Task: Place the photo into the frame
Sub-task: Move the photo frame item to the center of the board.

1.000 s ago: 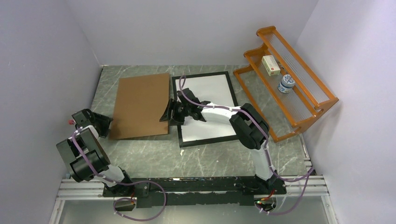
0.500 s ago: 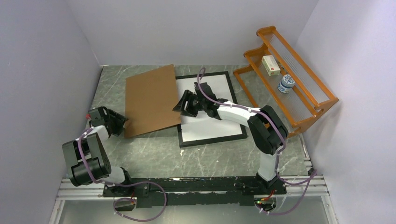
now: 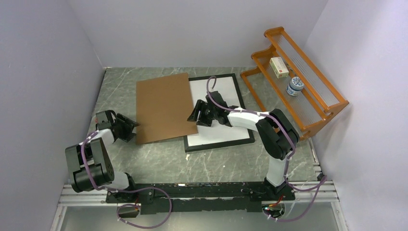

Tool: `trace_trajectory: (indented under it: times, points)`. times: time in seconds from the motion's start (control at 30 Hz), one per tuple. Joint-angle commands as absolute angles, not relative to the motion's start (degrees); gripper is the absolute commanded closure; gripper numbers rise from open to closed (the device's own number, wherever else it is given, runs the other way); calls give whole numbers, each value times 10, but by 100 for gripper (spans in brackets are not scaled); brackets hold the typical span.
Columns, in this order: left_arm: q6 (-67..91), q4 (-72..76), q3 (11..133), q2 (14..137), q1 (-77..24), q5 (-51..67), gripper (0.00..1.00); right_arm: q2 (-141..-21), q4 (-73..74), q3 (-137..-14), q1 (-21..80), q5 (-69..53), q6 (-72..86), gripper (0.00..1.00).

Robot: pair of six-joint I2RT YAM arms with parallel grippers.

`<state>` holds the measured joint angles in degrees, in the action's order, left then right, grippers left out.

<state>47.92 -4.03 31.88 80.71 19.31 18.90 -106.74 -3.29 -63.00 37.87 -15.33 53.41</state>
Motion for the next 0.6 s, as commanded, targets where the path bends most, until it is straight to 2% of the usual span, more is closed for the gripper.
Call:
trace_trajectory:
  times: [0.0, 0.23, 0.57]
  points:
    - [489, -210, 290, 820, 167, 224, 35, -1049, 53, -703, 389, -95, 467, 38]
    - [472, -250, 322, 813, 167, 184, 33, -1089, 110, -759, 386, -29, 418, 33]
    - [443, -283, 375, 812, 167, 99, 20, -1130, 113, -815, 371, 4, 369, 27]
